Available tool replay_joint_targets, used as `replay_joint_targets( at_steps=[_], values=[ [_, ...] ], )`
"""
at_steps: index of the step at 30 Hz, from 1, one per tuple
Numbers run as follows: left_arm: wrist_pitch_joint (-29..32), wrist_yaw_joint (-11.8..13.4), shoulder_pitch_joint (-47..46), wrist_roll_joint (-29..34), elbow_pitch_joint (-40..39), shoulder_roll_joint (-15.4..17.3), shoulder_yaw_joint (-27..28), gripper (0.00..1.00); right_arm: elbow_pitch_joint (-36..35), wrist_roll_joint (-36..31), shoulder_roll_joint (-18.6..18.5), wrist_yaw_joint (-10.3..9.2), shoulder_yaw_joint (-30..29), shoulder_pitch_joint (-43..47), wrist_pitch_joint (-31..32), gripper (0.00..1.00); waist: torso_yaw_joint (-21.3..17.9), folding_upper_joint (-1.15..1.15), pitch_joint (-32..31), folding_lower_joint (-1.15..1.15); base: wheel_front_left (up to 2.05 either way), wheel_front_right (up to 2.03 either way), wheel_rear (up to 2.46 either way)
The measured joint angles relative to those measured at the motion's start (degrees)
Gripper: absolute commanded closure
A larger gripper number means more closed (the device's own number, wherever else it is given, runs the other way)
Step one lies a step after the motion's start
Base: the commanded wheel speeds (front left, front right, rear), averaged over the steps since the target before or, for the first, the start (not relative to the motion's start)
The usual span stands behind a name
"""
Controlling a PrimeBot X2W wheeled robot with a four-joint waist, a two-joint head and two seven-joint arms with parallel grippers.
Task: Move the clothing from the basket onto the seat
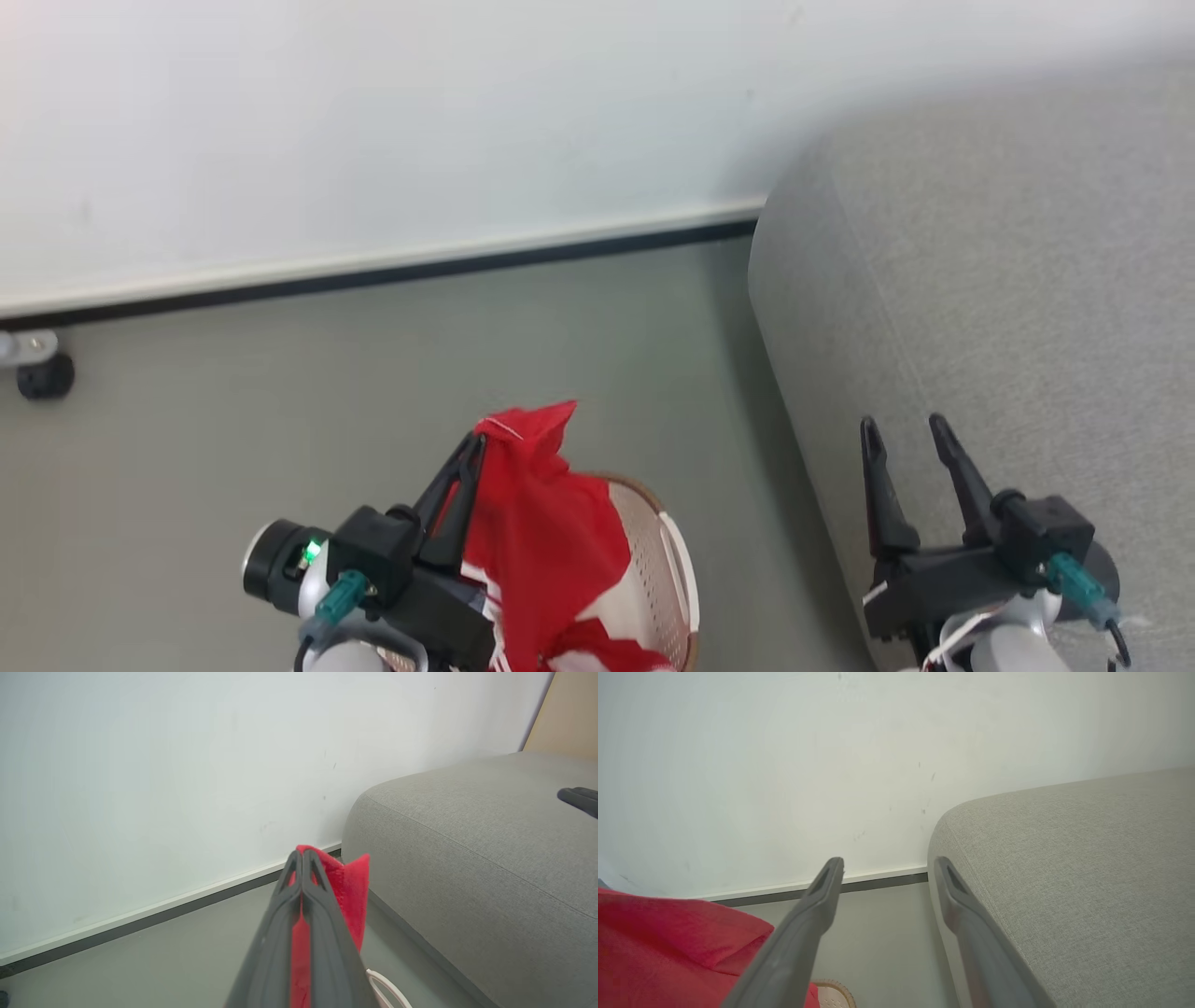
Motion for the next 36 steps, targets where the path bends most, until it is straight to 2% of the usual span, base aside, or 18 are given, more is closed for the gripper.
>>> replay_joint_targets(
  at_steps=[1,2,12,25,36],
  values=[
    [0.0,0.2,0.4,-0.1,-0.4,0.0,-0.1,0.13,-0.2,-0.1,0.0,0.0,0.0,0.6,0.0,0.0,-0.1,0.0,-0.7,0.0,0.0,0.0,0.0],
    [0.0,0.2,0.9,-0.1,-0.9,-0.1,-0.2,0.0,-0.3,-0.1,0.0,0.0,0.0,1.3,0.0,0.0,-0.2,0.0,-1.4,0.0,0.0,0.0,0.0],
    [0.0,0.7,4.4,-0.6,-4.6,-0.1,0.3,0.0,-1.5,-0.3,0.2,0.29,-0.2,4.3,0.0,0.0,-1.2,0.0,-5.8,0.0,0.0,0.0,0.0],
    [0.0,3.3,9.6,-3.4,-6.3,2.2,6.1,0.0,-3.1,-1.4,0.1,0.49,-0.8,7.4,0.0,0.0,-1.0,0.01,-8.8,0.01,0.0,0.0,0.0],
    [0.0,4.4,14.2,-4.8,-6.2,4.0,10.2,0.0,-5.6,-2.1,-0.8,0.47,-1.7,10.1,0.0,0.0,-0.5,0.01,-10.7,0.01,0.0,0.0,0.0]
  ],
)
